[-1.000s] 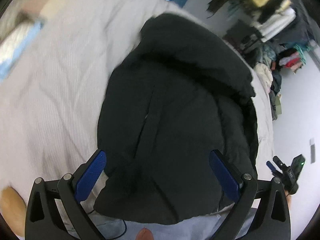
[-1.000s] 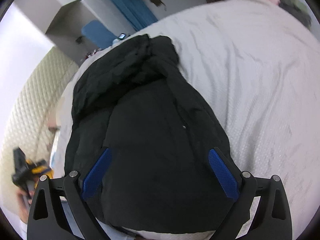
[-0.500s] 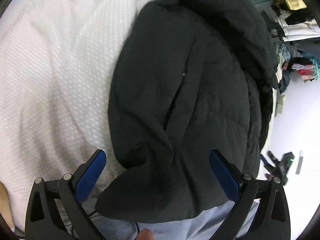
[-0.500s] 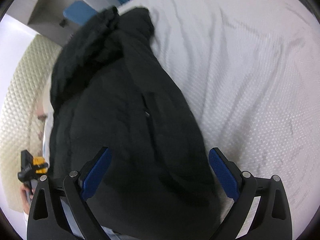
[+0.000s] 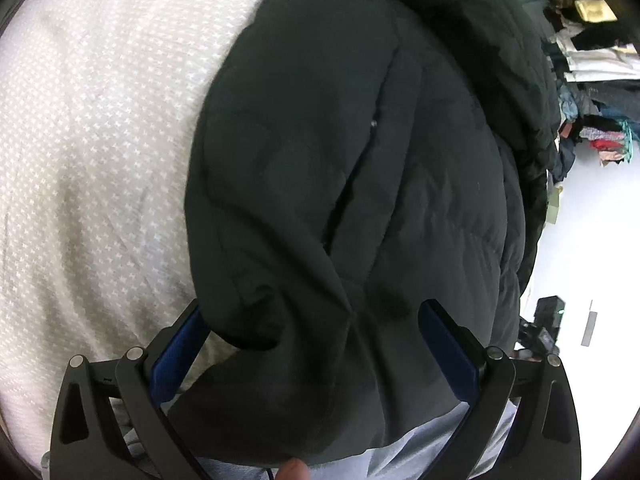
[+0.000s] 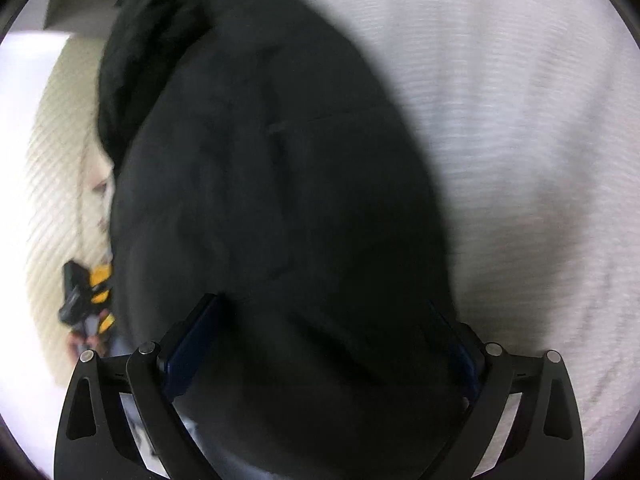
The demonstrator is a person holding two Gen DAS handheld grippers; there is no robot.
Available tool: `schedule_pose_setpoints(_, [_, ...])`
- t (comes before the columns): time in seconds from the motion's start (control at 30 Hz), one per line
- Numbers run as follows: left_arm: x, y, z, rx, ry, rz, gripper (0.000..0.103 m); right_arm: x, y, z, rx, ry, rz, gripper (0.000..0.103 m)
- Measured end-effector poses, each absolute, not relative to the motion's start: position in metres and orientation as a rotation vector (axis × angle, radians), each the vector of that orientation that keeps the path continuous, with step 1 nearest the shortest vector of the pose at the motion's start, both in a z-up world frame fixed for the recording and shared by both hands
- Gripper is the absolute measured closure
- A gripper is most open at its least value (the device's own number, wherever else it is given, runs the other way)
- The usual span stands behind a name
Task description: Fold large clothes
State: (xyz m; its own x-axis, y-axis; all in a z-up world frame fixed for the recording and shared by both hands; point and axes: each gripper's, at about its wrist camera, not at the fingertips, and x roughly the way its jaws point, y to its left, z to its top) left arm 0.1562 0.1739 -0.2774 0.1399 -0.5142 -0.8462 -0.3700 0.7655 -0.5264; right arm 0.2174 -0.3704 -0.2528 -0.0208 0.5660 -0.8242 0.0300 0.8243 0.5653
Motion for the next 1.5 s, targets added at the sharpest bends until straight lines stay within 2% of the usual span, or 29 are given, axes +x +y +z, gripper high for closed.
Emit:
schedule_pose_setpoints(0.33, [0.150, 0.170, -0.275, -0.761, 1.411, -0.087, 0.002, 0.212, -0.310, -0.199, 0.465, 1.442, 0.687, 0.000])
schedule_pose_setpoints(0.57, [0.151, 0.165, -0.277, -0.738, 1.398, -0.088, 0.002, 0.228, -0.317, -0.227, 0.456, 1.518, 0.517, 0.000])
schedule_pose_setpoints(0.87, [0.150, 0.172, -0.274, -0.741, 1.356, -0.049, 0.011, 0.230, -0.324, -0.249, 0.460, 1.571, 0.522, 0.000])
schedule_pose_setpoints(1.0, [0.153, 0.170, -0.273, -0.762, 1.333, -0.090, 0.020, 0.225, -0.287, -0.231, 0.444, 1.524, 0.661, 0.000])
schedule_pose_setpoints(1.1, [0.154, 0.168, -0.270, -0.798, 1.295, -0.157, 0.035, 0.220, -0.271, -0.215, 0.414, 1.465, 0.720, 0.002])
schedule_pose_setpoints(1.17, [0.156, 0.167, -0.269, -0.814, 1.283, -0.186, 0.039, 0.219, -0.272, -0.207, 0.436, 1.414, 0.735, 0.009])
schedule_pose_setpoints(1.23, [0.158, 0.168, -0.267, -0.833, 1.255, -0.213, 0.041, 0.220, -0.279, -0.199, 0.455, 1.360, 0.743, 0.027])
schedule_pose_setpoints(1.27, [0.161, 0.166, -0.267, -0.834, 1.254, -0.216, 0.042, 0.219, -0.284, -0.199, 0.456, 1.348, 0.738, 0.031])
schedule_pose_setpoints(1.33, [0.167, 0.164, -0.272, -0.848, 1.259, -0.210, 0.044, 0.221, -0.286, -0.200, 0.452, 1.338, 0.710, 0.050])
schedule_pose_setpoints(1.5, [0.170, 0.161, -0.276, -0.844, 1.259, -0.179, 0.058, 0.217, -0.286, -0.196, 0.419, 1.294, 0.695, 0.074])
